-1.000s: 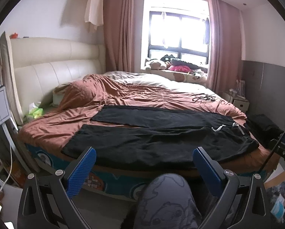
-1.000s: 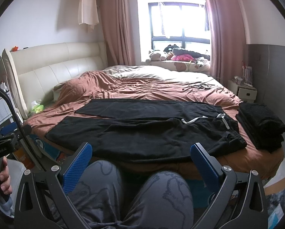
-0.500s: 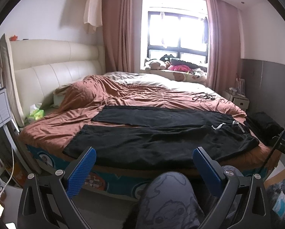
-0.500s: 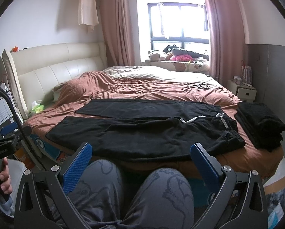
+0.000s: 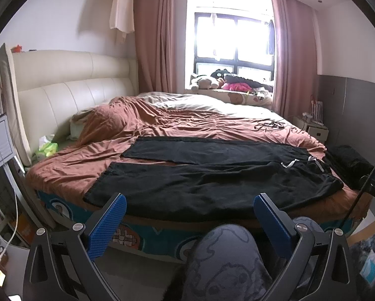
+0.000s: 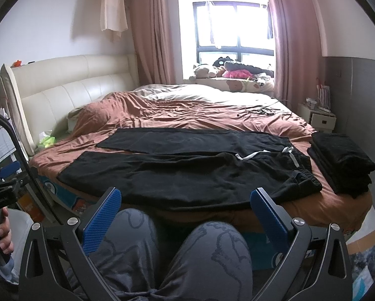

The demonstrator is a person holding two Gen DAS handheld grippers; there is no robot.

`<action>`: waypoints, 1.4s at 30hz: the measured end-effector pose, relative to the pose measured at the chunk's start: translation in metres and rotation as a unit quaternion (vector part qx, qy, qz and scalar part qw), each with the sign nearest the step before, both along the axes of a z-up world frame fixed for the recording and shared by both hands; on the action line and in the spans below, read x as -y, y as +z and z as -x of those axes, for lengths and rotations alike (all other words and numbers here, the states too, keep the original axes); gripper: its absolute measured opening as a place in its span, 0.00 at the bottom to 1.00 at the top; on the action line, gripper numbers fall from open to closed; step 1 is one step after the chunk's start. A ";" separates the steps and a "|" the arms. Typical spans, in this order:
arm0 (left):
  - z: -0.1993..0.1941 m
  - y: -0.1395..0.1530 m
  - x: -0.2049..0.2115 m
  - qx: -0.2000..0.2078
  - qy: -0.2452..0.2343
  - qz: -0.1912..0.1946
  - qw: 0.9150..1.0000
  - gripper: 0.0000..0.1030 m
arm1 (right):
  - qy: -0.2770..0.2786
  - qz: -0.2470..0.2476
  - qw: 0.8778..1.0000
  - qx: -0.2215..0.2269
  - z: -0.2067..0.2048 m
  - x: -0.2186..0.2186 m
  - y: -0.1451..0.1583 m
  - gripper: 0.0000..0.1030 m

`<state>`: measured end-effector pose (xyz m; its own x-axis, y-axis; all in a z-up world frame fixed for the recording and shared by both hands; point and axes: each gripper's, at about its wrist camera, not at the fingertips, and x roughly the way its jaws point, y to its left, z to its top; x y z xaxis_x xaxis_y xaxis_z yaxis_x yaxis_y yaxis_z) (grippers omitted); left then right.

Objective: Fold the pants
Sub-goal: 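Close the right tool on the elastic waistband while the left tool grips the pants edge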

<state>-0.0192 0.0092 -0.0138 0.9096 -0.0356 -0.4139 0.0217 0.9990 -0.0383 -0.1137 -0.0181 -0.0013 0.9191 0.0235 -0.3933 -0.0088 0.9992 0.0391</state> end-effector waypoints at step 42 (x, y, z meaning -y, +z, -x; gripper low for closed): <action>-0.169 -0.130 -0.142 -0.163 0.147 0.088 0.972 0.99 | -0.190 -0.121 0.968 -0.114 -0.140 0.128 -0.045 0.99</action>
<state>0.1494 0.1514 -0.1442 0.7134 0.1085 -0.6923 -0.3047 0.9377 -0.1670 0.0268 -0.1457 -0.0461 0.7697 -0.1813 -0.6121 0.3933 0.8899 0.2310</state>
